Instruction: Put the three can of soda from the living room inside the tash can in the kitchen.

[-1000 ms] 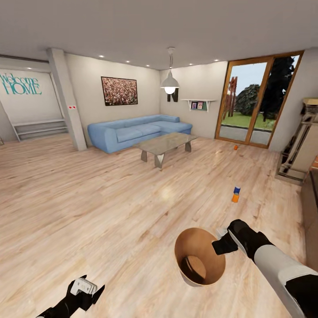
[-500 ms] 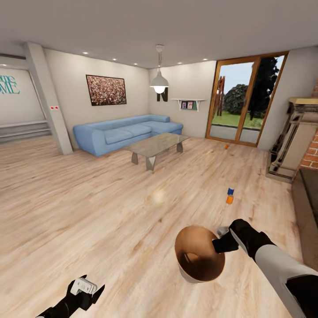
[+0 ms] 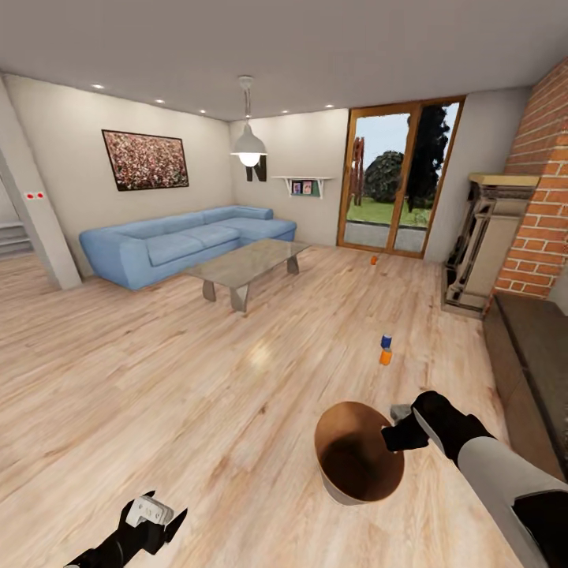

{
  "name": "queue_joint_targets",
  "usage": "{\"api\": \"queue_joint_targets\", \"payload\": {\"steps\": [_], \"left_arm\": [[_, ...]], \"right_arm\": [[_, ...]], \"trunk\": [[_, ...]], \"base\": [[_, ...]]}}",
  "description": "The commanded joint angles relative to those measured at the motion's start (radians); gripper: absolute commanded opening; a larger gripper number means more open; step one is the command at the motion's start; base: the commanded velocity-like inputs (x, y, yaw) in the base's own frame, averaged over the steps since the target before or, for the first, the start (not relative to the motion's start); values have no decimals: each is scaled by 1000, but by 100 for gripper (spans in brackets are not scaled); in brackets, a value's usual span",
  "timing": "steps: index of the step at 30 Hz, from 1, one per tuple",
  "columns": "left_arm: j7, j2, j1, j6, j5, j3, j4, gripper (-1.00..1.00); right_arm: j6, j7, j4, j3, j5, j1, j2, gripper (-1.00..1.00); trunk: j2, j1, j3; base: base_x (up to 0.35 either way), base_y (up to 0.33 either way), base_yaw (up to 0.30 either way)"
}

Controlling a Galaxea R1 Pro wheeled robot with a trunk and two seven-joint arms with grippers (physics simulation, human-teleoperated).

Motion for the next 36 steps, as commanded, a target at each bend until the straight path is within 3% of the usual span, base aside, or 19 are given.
{"api": "queue_joint_targets", "payload": {"steps": [1, 16, 24, 36], "left_arm": [[0, 0, 0, 0, 0, 0, 0, 100], [0, 0, 0, 0, 0, 0, 1, 100], [0, 0, 0, -8, 4, -4, 71, 100], [0, 0, 0, -9, 5, -6, 77, 100]], "right_arm": [[4, 6, 0, -4, -19, 0, 0, -100], [4, 4, -2, -5, -19, 0, -2, -100], [4, 4, -1, -5, -18, 0, -3, -100], [4, 4, 4, -6, -18, 0, -4, -100]], "trunk": [[0, 0, 0], [0, 0, 0], [0, 0, 0], [0, 0, 0]], "base": [[328, 1, -249], [328, 0, -249], [328, 0, -251], [328, 0, -251]]}}
